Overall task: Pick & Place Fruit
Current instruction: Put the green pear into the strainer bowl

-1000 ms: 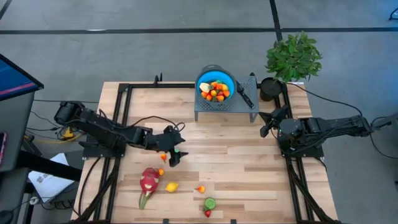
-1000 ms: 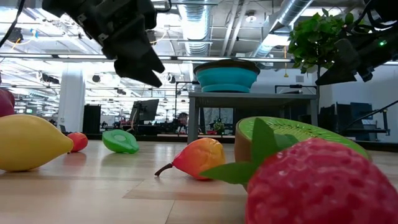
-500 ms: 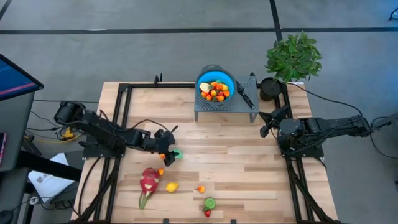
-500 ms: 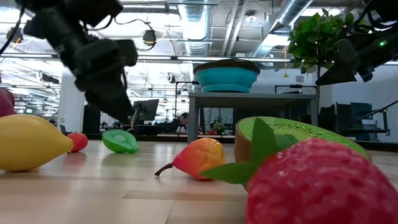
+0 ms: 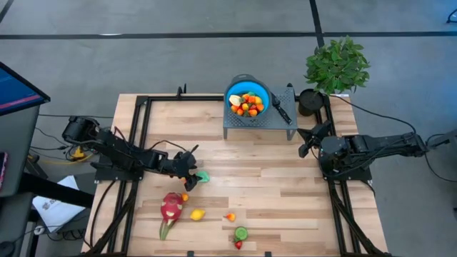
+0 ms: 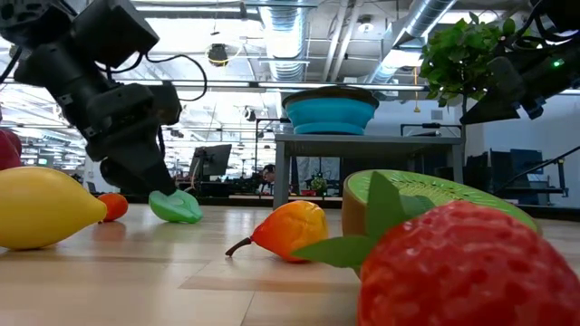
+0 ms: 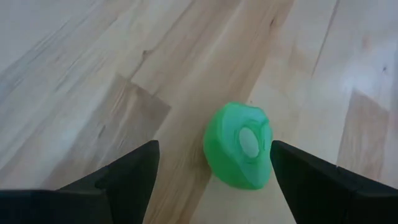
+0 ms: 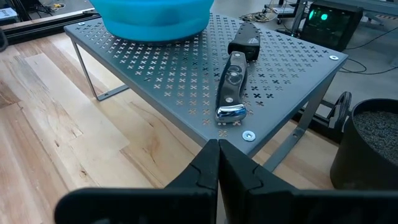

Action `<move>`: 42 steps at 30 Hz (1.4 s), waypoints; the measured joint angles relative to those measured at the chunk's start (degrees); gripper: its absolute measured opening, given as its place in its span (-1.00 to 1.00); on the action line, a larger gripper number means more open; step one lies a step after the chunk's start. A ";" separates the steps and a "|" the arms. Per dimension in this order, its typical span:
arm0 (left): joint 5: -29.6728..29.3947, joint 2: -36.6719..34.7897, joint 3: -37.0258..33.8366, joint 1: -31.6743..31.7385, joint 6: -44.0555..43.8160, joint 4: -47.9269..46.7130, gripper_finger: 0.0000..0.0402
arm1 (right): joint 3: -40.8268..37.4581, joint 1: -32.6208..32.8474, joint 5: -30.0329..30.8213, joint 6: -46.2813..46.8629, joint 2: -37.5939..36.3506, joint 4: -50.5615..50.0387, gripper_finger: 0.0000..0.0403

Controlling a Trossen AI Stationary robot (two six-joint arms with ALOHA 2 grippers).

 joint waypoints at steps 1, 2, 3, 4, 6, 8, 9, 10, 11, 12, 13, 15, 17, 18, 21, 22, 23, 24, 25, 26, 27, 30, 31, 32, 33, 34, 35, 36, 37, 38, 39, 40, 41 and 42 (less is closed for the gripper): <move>-0.02 0.00 -0.56 0.00 0.00 1.47 0.50 | 0.00 0.00 0.00 0.00 -0.01 0.00 -1.00; -0.17 0.00 -0.90 0.00 -0.01 2.46 0.50 | 0.01 0.00 0.00 0.00 -0.02 0.00 -1.00; -0.53 0.00 -1.07 0.00 -0.01 2.87 0.50 | 0.02 0.00 0.00 0.00 -0.02 0.00 -1.00; -1.13 0.00 -1.09 0.00 0.01 2.89 0.50 | 0.00 0.00 0.00 0.00 0.00 0.00 -1.00; -1.73 0.00 -1.11 0.00 0.01 3.11 0.50 | 0.00 0.00 0.00 0.00 -0.02 -0.02 -1.00; -1.80 0.17 -1.11 0.00 0.00 3.29 0.50 | 0.00 0.02 0.00 0.00 -0.01 -0.04 -1.00; -1.79 0.55 -1.11 0.00 0.02 3.50 0.50 | 0.00 0.02 0.00 0.00 0.00 -0.04 -1.00; -1.79 1.05 -1.11 0.00 0.02 3.56 0.50 | 0.00 0.02 0.00 0.00 -0.01 -0.11 -1.00; -1.79 1.90 -1.11 0.00 0.02 4.12 0.50 | 0.00 0.02 0.00 0.00 0.00 -0.16 -1.00; -1.79 3.03 -1.11 0.00 0.01 5.18 0.50 | 0.01 0.02 0.00 0.01 -0.02 -0.21 -1.00; -1.76 4.38 -1.11 0.00 0.03 6.52 0.50 | 0.00 0.02 0.00 0.02 0.00 -0.26 -1.00; -2.15 7.12 -1.08 0.00 0.17 10.46 0.50 | 0.00 0.02 0.00 0.02 -0.01 -0.54 -1.00; -2.42 9.36 -0.93 0.00 0.30 13.70 0.50 | 0.00 0.02 0.00 0.04 -0.02 -0.59 -1.00; -2.36 10.00 -0.91 0.00 0.30 14.39 0.50 | 0.00 0.02 0.00 0.04 -0.02 -0.61 -1.00; -2.15 10.56 -0.91 0.02 0.30 14.58 0.50 | 0.02 0.02 0.00 0.04 -0.01 -0.59 -1.00; -2.02 10.56 -0.91 0.02 0.30 14.60 0.50 | 0.00 0.02 0.00 0.05 -0.02 -0.61 -1.00; -1.89 10.56 -0.91 0.02 0.30 14.59 0.50 | 0.00 0.02 0.00 0.07 -0.02 -0.61 -1.00; -1.86 10.57 -0.91 0.02 0.30 14.58 0.50 | 0.01 0.02 0.00 0.07 0.00 -0.61 -1.00; -1.84 10.58 -0.91 0.02 0.30 14.58 0.50 | 0.00 0.02 0.00 0.07 -0.01 -0.61 -1.00; -1.78 10.60 -0.93 0.02 0.30 14.58 0.50 | 0.00 0.02 0.00 0.07 -0.02 -0.61 -1.00; -1.74 10.60 -0.93 0.02 0.28 14.56 0.50 | 0.00 0.02 0.00 0.07 -0.02 -0.61 -1.00; -1.64 10.62 -0.93 0.02 0.26 14.50 0.50 | 0.00 0.02 0.00 0.07 -0.02 -0.61 -1.00; -1.61 10.62 -0.94 0.02 0.26 14.48 0.49 | 0.00 0.02 0.00 0.07 -0.02 -0.61 -1.00; -1.59 10.62 -0.96 0.02 0.26 14.45 0.47 | 0.00 0.02 0.00 0.08 0.00 -0.61 -1.00; -1.59 10.63 -0.97 0.04 0.26 14.42 0.45 | 0.00 0.02 0.00 0.08 -0.01 -0.61 -1.00; -1.62 10.64 -0.98 0.05 0.23 14.37 0.41 | 0.01 0.02 0.00 0.09 -0.01 -0.61 -1.00; -1.66 10.65 -1.00 0.07 0.23 14.32 0.37 | 0.00 0.02 0.00 0.07 -0.02 -0.61 -1.00; -1.71 10.67 -1.00 0.09 0.21 14.24 0.32 | 0.00 0.02 0.00 0.07 0.00 -0.61 -1.00; -1.77 10.67 -1.00 0.09 0.19 14.16 0.27 | 0.02 0.02 0.00 0.09 -0.02 -0.61 -1.00; -1.81 10.69 -1.02 0.11 0.17 14.08 0.22 | 0.00 0.02 0.00 0.09 0.00 -0.61 -1.00; -1.83 10.71 -1.04 0.11 0.09 14.06 0.17 | 0.00 0.02 0.00 0.07 -0.01 -0.61 -1.00; -1.81 10.71 -1.04 0.11 0.04 14.08 0.12 | 0.00 0.02 0.00 0.07 -0.02 -0.62 -1.00; -1.74 10.71 -1.04 0.11 0.02 14.11 0.08 | 0.00 0.02 0.00 0.07 -0.02 -0.61 -1.00; -1.59 10.71 -1.04 0.11 -0.02 14.20 0.05 | 0.00 0.02 0.00 0.07 -0.01 -0.63 -1.00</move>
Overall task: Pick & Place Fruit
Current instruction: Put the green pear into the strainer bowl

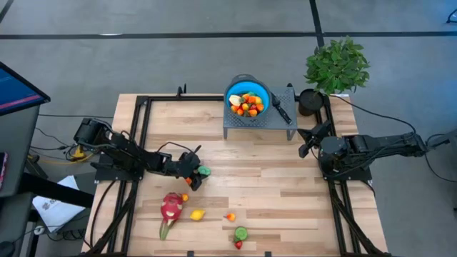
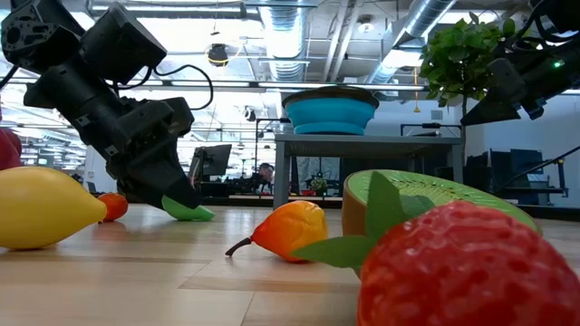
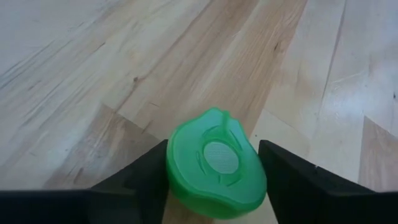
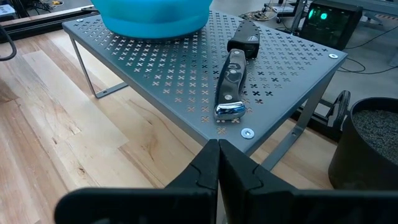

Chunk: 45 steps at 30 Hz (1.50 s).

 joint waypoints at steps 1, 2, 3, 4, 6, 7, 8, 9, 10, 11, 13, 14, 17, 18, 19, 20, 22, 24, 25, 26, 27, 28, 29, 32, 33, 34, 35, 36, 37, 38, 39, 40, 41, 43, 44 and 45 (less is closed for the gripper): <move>0.16 0.00 0.00 0.00 -0.03 0.07 0.03 | 0.00 0.00 0.00 0.01 0.00 0.01 -1.00; 0.27 0.02 0.00 0.00 -0.03 0.11 0.03 | 0.00 0.00 0.00 0.00 -0.01 0.00 -1.00; 0.34 0.02 0.00 0.00 -0.03 0.16 0.03 | 0.00 0.00 0.00 0.00 -0.01 0.00 -1.00; 0.38 0.03 0.00 -0.02 -0.01 0.21 0.06 | 0.00 0.00 0.00 0.00 0.00 0.00 -1.00; 0.50 0.04 0.00 -0.02 0.01 0.32 0.14 | 0.01 0.00 0.00 0.00 0.01 -0.01 -1.00; 0.53 0.07 0.00 -0.02 0.03 0.38 0.18 | 0.01 0.00 0.00 0.00 0.01 -0.02 -1.00; 0.56 0.07 0.00 -0.04 0.03 0.44 0.21 | 0.00 0.00 0.00 0.00 0.01 -0.02 -1.00; 0.61 0.07 0.00 -0.04 0.03 0.51 0.22 | 0.00 0.00 0.00 0.00 0.01 -0.02 -1.00; 0.62 0.07 -0.01 -0.04 0.03 0.62 0.22 | 0.00 0.00 0.00 0.00 0.00 -0.02 -1.00; 0.60 0.07 -0.02 -0.04 0.03 0.69 0.20 | 0.00 0.00 0.00 0.00 -0.01 -0.02 -1.00; 0.53 0.07 -0.07 -0.04 0.03 0.80 0.14 | 0.00 0.00 0.01 0.02 -0.01 -0.02 -1.00; 0.56 0.07 -0.07 -0.04 0.01 0.95 0.10 | 0.00 0.00 0.00 0.00 0.01 -0.02 -1.00; 1.29 0.11 -0.03 -0.13 -0.10 1.64 -0.04 | 0.00 0.00 0.00 0.00 -0.01 -0.02 -1.00; 1.27 0.07 -0.04 -0.11 -0.12 1.61 -0.08 | 0.00 0.00 0.00 0.00 0.01 -0.02 -1.00; 1.18 0.09 -0.07 -0.11 -0.12 1.67 -0.13 | 0.00 0.00 0.01 0.00 -0.01 -0.02 -1.00; 0.99 0.09 -0.07 -0.11 -0.12 1.73 -0.17 | 0.00 0.00 0.00 0.00 -0.01 -0.04 -1.00; 0.99 0.12 -0.07 -0.10 -0.17 1.94 -0.26 | 0.00 0.00 0.00 0.02 0.01 -0.04 -1.00; 1.99 0.13 -0.07 -0.12 -0.67 2.30 -0.35 | 0.00 0.00 0.00 0.01 -0.01 -0.13 -1.00; 2.43 0.13 -0.07 -0.22 -1.14 2.42 -0.39 | 0.00 0.00 0.00 0.01 0.01 -0.16 -1.00; 3.22 0.11 -0.05 -0.20 -1.32 2.56 -0.43 | 0.01 0.00 0.00 0.00 0.01 -0.17 -1.00; 4.10 0.11 -0.04 -0.20 -1.32 2.69 -0.46 | 0.00 0.00 0.00 0.02 0.00 -0.18 -1.00; 4.88 0.09 -0.03 -0.18 -1.42 2.74 -0.48 | 0.00 0.00 0.00 0.02 0.01 -0.20 -1.00; 5.31 0.08 -0.02 -0.15 -1.42 2.74 -0.50 | 0.00 0.00 0.00 0.02 -0.01 -0.20 -1.00; 5.77 0.07 -0.02 -0.15 -2.32 2.79 -0.50 | 0.00 0.00 0.00 0.01 0.01 -0.19 -1.00; 5.75 0.07 -0.02 -0.15 -2.56 2.81 -0.50 | 0.01 0.00 0.00 0.02 -0.01 -0.20 -1.00; 5.73 0.07 -0.02 -0.15 -2.57 2.81 -0.50 | 0.00 0.00 0.00 0.02 0.01 -0.18 -1.00; 5.71 0.08 -0.02 -0.15 -2.55 2.83 -0.50 | 0.00 0.00 0.00 0.02 0.00 -0.20 -1.00; 5.69 0.07 -0.02 -0.15 -2.57 2.85 -0.50 | 0.00 0.00 0.00 0.02 0.01 -0.20 -1.00; 5.67 0.08 -0.02 -0.15 -2.57 2.89 -0.50 | 0.01 0.00 0.00 0.02 0.00 -0.20 -1.00; 5.57 0.08 -0.04 -0.15 -2.56 2.98 -0.50 | 0.02 0.00 0.00 0.04 -0.01 -0.20 -1.00; 5.48 0.09 -0.06 -0.15 -2.54 3.12 -0.50 | 0.02 0.00 0.00 0.02 -0.01 -0.20 -1.00; 5.43 0.09 -0.07 -0.15 -2.54 3.35 -0.50 | 0.01 0.00 0.00 0.03 0.00 -0.20 -1.00; 5.42 0.12 -0.07 -0.15 -2.54 3.56 -0.50 | 0.00 0.00 0.00 0.02 0.01 -0.20 -1.00; 5.37 0.18 -0.09 -0.15 -2.50 4.16 -0.50 | 0.00 0.00 0.00 0.02 0.00 -0.20 -1.00; 5.33 0.22 -0.16 -0.15 -2.45 4.65 -0.50 | 0.00 0.00 0.00 0.02 0.00 -0.19 -1.00; 5.37 0.28 -0.17 -0.15 -2.38 5.21 -0.50 | 0.00 0.00 0.00 0.02 0.01 -0.18 -1.00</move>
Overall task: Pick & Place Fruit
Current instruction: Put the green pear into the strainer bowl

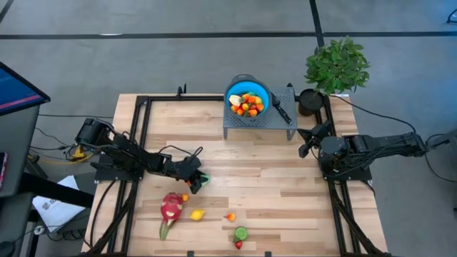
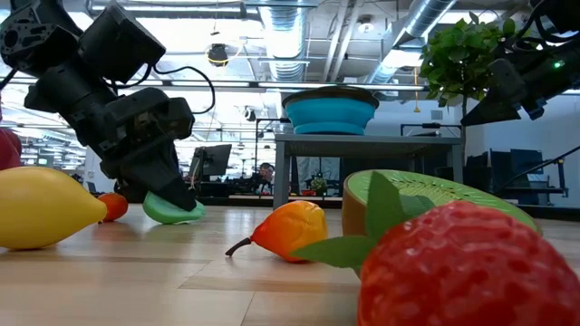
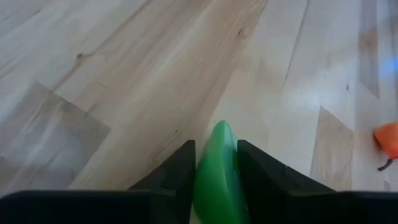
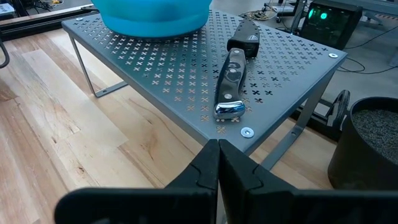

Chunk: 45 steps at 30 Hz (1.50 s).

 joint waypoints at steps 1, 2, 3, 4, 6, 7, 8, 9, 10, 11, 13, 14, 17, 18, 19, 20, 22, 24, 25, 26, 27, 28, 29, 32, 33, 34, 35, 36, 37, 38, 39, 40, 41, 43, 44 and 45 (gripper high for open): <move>-0.03 0.02 -0.04 0.02 0.01 0.72 -0.50 | 0.00 0.00 0.00 0.01 -0.01 0.00 -1.00; -0.03 0.02 -0.04 0.06 0.03 1.70 -0.50 | 0.00 0.00 0.00 0.00 -0.01 0.01 -1.00; -0.03 0.00 -0.02 0.07 0.05 2.83 -0.50 | 0.00 0.00 0.00 0.00 -0.01 0.01 -1.00; -0.07 0.00 -0.02 0.07 0.05 3.69 -0.50 | 0.02 0.00 0.00 0.00 -0.01 0.01 -1.00; -0.10 0.00 -0.02 0.07 0.06 5.68 -0.50 | 0.00 0.00 0.00 0.00 0.00 -0.01 -1.00; -0.11 -0.01 0.00 0.07 0.08 6.94 -0.50 | 0.01 0.00 0.00 0.00 0.01 0.00 -1.00; -0.14 -0.02 0.01 0.07 0.08 8.13 -0.50 | 0.00 0.00 0.00 0.00 -0.01 0.00 -1.00; -0.19 -0.02 0.02 0.07 0.08 9.25 -0.50 | 0.00 0.00 0.00 0.00 -0.01 0.01 -1.00; -0.26 -0.02 0.02 0.07 0.08 10.52 -0.50 | 0.00 0.00 0.00 0.00 -0.01 0.01 -1.00; -0.36 -0.02 0.01 0.07 0.08 12.29 -0.50 | 0.00 0.00 0.00 0.00 -0.01 -0.01 -1.00; -0.47 -0.10 0.02 0.42 0.08 16.21 -0.50 | 0.00 0.00 0.00 0.00 0.00 0.01 -1.00; -0.45 -0.11 0.02 0.72 0.08 18.22 -0.50 | 0.00 0.00 0.00 0.00 -0.01 0.01 -1.00; -0.50 -0.11 0.05 2.04 0.61 24.69 -0.50 | 0.00 0.00 0.00 0.00 0.01 0.01 -1.00; -0.51 -0.11 0.14 2.53 1.45 26.74 -0.50 | 0.02 0.00 0.00 0.00 0.01 0.01 -1.00; -0.51 -0.13 0.44 3.03 2.09 28.14 -0.50 | 0.00 0.00 0.00 0.00 -0.01 0.01 -1.00; -0.50 -0.13 0.94 3.52 3.08 29.09 -0.50 | 0.00 0.00 0.00 0.00 -0.01 0.01 -1.00; -0.50 -0.13 2.39 4.43 4.96 30.03 -0.50 | 0.00 0.00 0.00 0.00 -0.01 0.01 -1.00; -0.37 -0.13 4.18 5.19 7.28 30.21 -0.50 | 0.00 0.00 0.00 0.00 0.01 0.01 -1.00; 0.04 -0.15 5.08 5.59 8.24 30.25 -0.50 | 0.00 0.00 0.00 0.00 -0.01 0.01 -1.00; 0.33 -0.15 6.05 5.95 9.09 30.25 -0.50 | 0.00 0.00 0.00 0.00 -0.01 0.01 -1.00; 0.41 -0.15 7.04 6.29 9.32 30.30 -0.50 | 0.00 0.00 0.00 0.00 -0.01 0.01 -1.00; 0.41 -0.15 8.14 6.76 9.40 30.40 -0.50 | 0.00 0.00 0.00 0.00 -0.01 0.01 -1.00; 0.43 -0.18 9.30 7.26 9.43 30.45 -0.50 | 0.00 0.00 0.00 0.00 0.00 0.01 -1.00; 0.38 -0.22 12.74 9.11 10.82 30.49 -0.50 | 0.01 0.00 0.00 0.00 0.00 0.03 -1.00; 0.34 -0.22 13.96 9.72 12.31 30.49 -0.50 | 0.00 0.00 0.00 0.00 -0.01 0.03 -1.00; 0.32 -0.22 15.09 10.26 14.08 30.49 -0.50 | 0.00 0.00 0.00 0.00 -0.01 0.03 -1.00; 0.31 -0.22 16.34 10.90 15.96 30.51 -0.50 | 0.00 0.00 0.00 0.00 -0.01 0.03 -1.00; 0.30 -0.22 17.51 11.49 17.83 30.55 -0.50 | 0.00 0.00 0.00 0.00 -0.01 0.03 -1.00; 0.32 -0.22 18.62 12.10 19.73 30.55 -0.50 | 0.00 0.00 0.00 0.00 -0.01 0.03 -1.00; 0.32 -0.22 19.70 12.71 21.70 30.54 -0.50 | 0.00 -0.02 0.00 0.00 0.00 0.03 -1.00; 0.30 -0.22 20.75 13.36 23.53 30.50 -0.50 | 0.01 0.00 0.00 -0.01 0.00 0.03 -1.00; 0.32 -0.22 21.72 14.02 25.30 30.51 -0.50 | 0.00 0.00 0.00 0.00 0.01 0.03 -1.00; 0.32 -0.22 22.63 14.73 26.96 30.51 -0.50 | 0.00 -0.01 0.00 0.00 -0.01 0.03 -1.00; 0.30 -0.22 24.31 16.17 29.53 30.31 -0.50 | 0.00 -0.02 0.00 0.00 0.00 0.05 -1.00; 0.31 -0.22 25.10 16.97 30.68 30.17 -0.50 | 0.00 -0.02 0.00 0.00 0.01 0.05 -1.00; 0.30 -0.22 25.80 17.78 31.85 30.06 -0.50 | 0.00 -0.02 0.01 0.00 0.00 0.05 -1.00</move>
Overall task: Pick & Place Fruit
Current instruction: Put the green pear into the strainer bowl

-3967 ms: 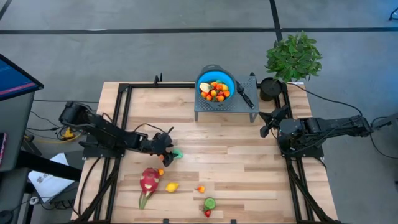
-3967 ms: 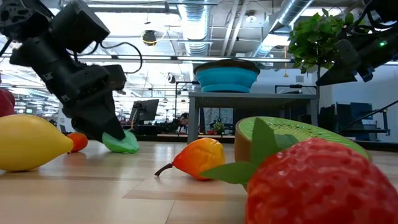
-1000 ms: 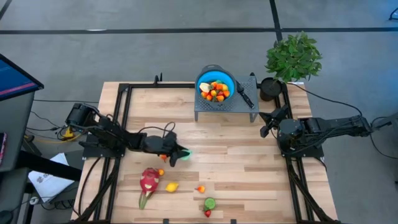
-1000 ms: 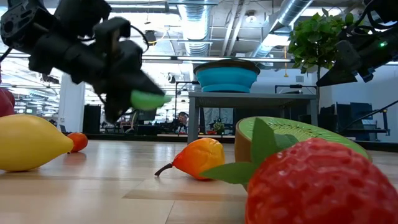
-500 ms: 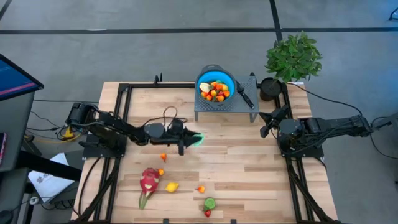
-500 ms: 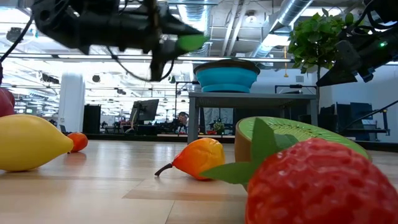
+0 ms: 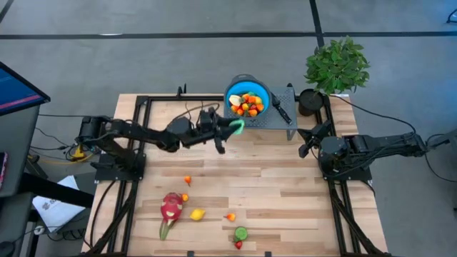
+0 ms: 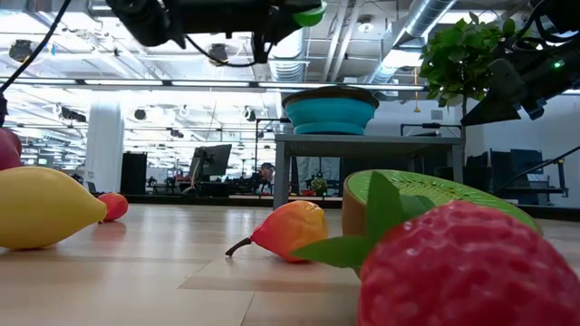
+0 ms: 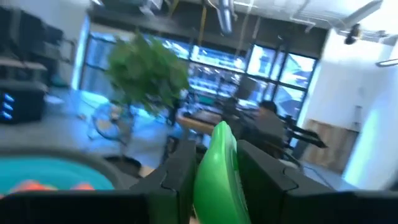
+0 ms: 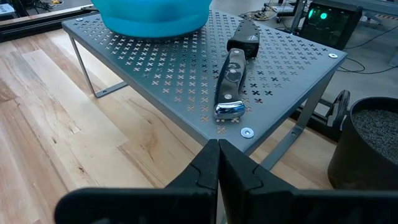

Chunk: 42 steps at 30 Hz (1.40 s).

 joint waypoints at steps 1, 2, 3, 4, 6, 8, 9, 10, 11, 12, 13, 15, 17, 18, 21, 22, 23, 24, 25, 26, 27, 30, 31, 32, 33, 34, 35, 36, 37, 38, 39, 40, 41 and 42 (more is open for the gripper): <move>-0.04 0.00 0.62 0.84 1.09 -0.23 -0.50 | 0.00 0.00 0.02 0.00 -0.01 0.00 -1.00; -0.13 0.00 1.19 1.69 2.01 -0.62 -0.50 | 0.00 0.00 0.01 0.00 -0.02 0.01 -1.00; -0.20 0.00 1.67 2.60 2.90 -0.73 -0.50 | 0.01 0.00 0.02 0.00 -0.01 0.02 -1.00; -0.21 0.00 2.14 3.46 3.23 -0.83 -0.50 | 0.01 0.00 0.02 -0.02 -0.01 0.02 -1.00; -0.20 0.00 3.05 5.22 4.11 -1.52 -0.50 | 0.00 0.00 0.02 -0.02 0.00 0.02 -1.00; -0.20 0.00 3.90 6.73 4.27 -3.42 -0.50 | 0.00 0.00 0.02 -0.02 0.00 0.02 -1.00; -0.20 0.00 4.31 7.43 4.27 -4.40 -0.50 | 0.02 0.00 0.02 -0.02 -0.02 0.04 -1.00; -0.20 0.02 4.75 8.04 4.27 -5.24 -0.50 | 0.00 0.00 0.02 -0.02 -0.01 0.04 -1.00; -0.22 0.38 5.34 8.54 4.27 -5.38 -0.50 | 0.00 0.00 0.02 -0.02 -0.02 0.04 -1.00; -0.20 0.84 5.97 8.93 4.29 -5.43 -0.50 | 0.00 0.00 0.02 -0.02 -0.01 0.04 -1.00; -0.04 1.26 6.39 9.33 4.29 -5.85 -0.50 | 0.00 0.00 0.02 -0.02 -0.02 0.05 -1.00; 0.67 3.00 8.25 9.92 4.30 -6.16 -0.50 | 0.00 0.00 0.02 -0.04 -0.02 0.13 -1.00; 1.30 5.02 10.22 10.63 4.47 -6.40 -0.50 | 0.00 0.00 0.03 -0.04 0.00 0.15 -1.00; 1.72 6.17 11.50 11.03 5.24 -6.64 -0.50 | 0.00 -0.02 0.03 -0.04 -0.01 0.15 -1.00; 1.47 9.57 15.44 12.17 9.35 -8.74 -0.50 | 0.00 -0.05 0.03 -0.04 0.01 0.15 -1.00; 0.96 10.60 16.79 12.56 10.68 -9.38 -0.50 | 0.00 -0.07 0.02 -0.04 -0.02 0.15 -1.00; 0.16 11.52 17.95 12.99 11.88 -10.41 -0.50 | 0.00 -0.05 0.02 -0.04 -0.02 0.15 -1.00; -0.97 12.45 19.14 13.41 13.22 -11.19 -0.50 | 0.01 -0.07 0.04 -0.04 -0.02 0.15 -1.00; -2.23 13.19 20.08 13.80 14.20 -12.06 -0.50 | 0.00 -0.05 0.02 -0.04 -0.02 0.13 -1.00; -3.80 13.86 20.78 14.17 15.15 -12.88 -0.50 | 0.00 -0.04 0.03 -0.04 -0.02 0.13 -1.00; -4.89 14.41 21.31 14.57 16.19 -13.72 -0.50 | 0.00 -0.07 0.03 -0.04 -0.01 0.13 -1.00; -8.34 15.38 21.41 15.51 16.69 -15.44 -0.50 | 0.00 -0.04 0.02 -0.04 -0.02 0.11 -1.00; -9.79 15.41 21.35 15.69 16.72 -16.11 -0.50 | 0.00 -0.04 0.02 -0.04 -0.02 0.11 -1.00; -11.10 15.38 21.34 15.83 16.75 -16.65 -0.50 | 0.02 -0.04 0.02 -0.02 -0.02 0.11 -1.00; -12.28 15.36 21.34 15.94 16.75 -17.11 -0.50 | 0.00 -0.04 0.02 -0.04 0.00 0.11 -1.00; -13.05 15.34 21.34 16.13 16.75 -17.34 -0.50 | 0.00 -0.04 0.02 -0.04 0.01 0.11 -1.00; -13.32 15.34 21.34 16.20 16.73 -17.41 -0.49 | 0.00 -0.04 0.02 -0.04 0.01 0.11 -1.00; -13.33 15.34 21.34 16.21 16.71 -17.33 -0.49 | 0.02 -0.04 0.02 -0.04 0.01 0.09 -1.00; -13.33 15.33 21.34 16.31 16.45 -17.21 -0.48 | 0.00 -0.04 0.04 -0.04 -0.02 0.09 -1.00; -13.33 15.32 21.34 16.43 16.27 -17.20 -0.47 | 0.00 -0.04 0.02 -0.04 -0.02 0.11 -1.00; -13.28 15.32 21.34 16.44 16.18 -17.26 -0.45 | 0.00 -0.04 0.02 -0.04 0.00 0.09 -1.00; -13.21 15.32 21.34 16.45 16.15 -17.34 -0.43 | 0.01 -0.04 0.03 -0.04 0.00 0.09 -1.00; -13.18 15.32 21.34 16.47 16.13 -17.32 -0.39 | 0.01 -0.04 0.02 -0.04 0.00 0.09 -1.00; -13.17 15.32 21.34 16.47 16.12 -17.29 -0.35 | 0.00 -0.04 0.02 -0.03 0.01 0.09 -1.00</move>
